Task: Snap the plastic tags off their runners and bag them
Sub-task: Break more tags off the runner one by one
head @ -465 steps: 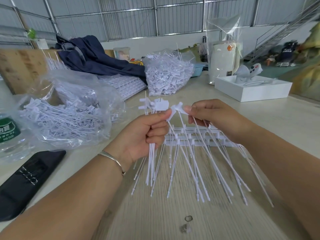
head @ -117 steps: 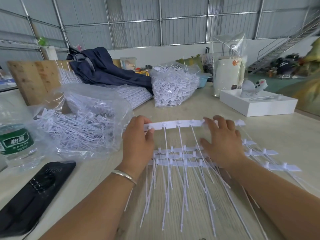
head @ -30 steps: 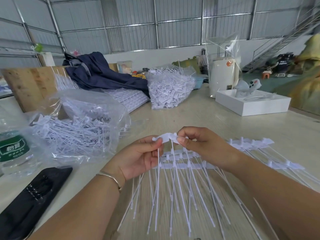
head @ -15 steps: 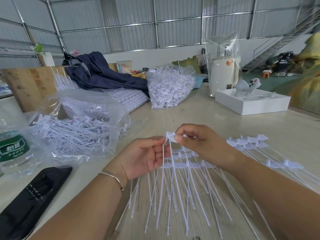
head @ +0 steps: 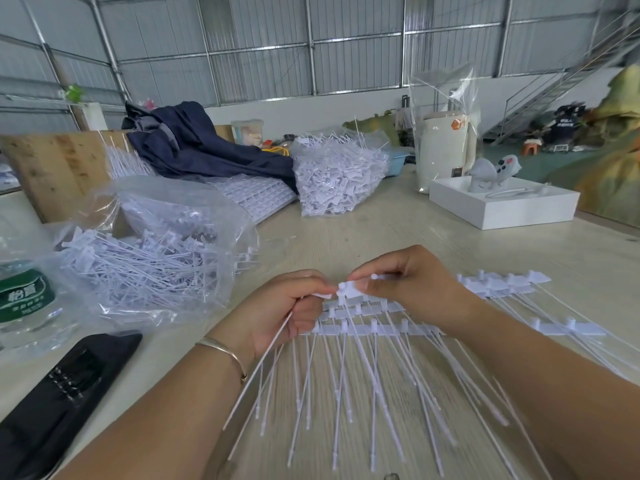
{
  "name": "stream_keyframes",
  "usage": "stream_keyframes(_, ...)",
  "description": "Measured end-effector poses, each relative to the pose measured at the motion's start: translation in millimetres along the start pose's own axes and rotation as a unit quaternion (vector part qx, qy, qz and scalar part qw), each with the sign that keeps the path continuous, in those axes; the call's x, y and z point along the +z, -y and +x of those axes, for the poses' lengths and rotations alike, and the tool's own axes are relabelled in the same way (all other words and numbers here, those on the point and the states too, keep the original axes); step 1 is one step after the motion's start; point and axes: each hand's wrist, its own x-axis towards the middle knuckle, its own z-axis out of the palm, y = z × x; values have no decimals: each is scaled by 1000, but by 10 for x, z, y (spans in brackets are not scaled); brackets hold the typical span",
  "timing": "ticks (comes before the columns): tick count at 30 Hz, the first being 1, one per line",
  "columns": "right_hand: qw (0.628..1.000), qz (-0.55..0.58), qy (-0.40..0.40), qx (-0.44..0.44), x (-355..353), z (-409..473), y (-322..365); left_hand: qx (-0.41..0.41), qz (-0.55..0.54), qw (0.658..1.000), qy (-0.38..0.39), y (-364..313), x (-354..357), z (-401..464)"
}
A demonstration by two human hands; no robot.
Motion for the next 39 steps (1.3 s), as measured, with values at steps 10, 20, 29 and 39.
stream_keyframes(10,998,-23,16,53,1,7,2,124,406,903,-69,14,213,-32)
stream_keyframes(20,996,-73,-53,-22,-26,28,-48,5,129,988,-85,-3,134,-48)
stream_keyframes(29,961,-237,-41,-133,24,0,33,-51,22,998,2,-53,185,-42)
stream_keyframes(39,954,-281,-71,-73,-106,1,-30,-5,6,998,-63,-53,94,-29)
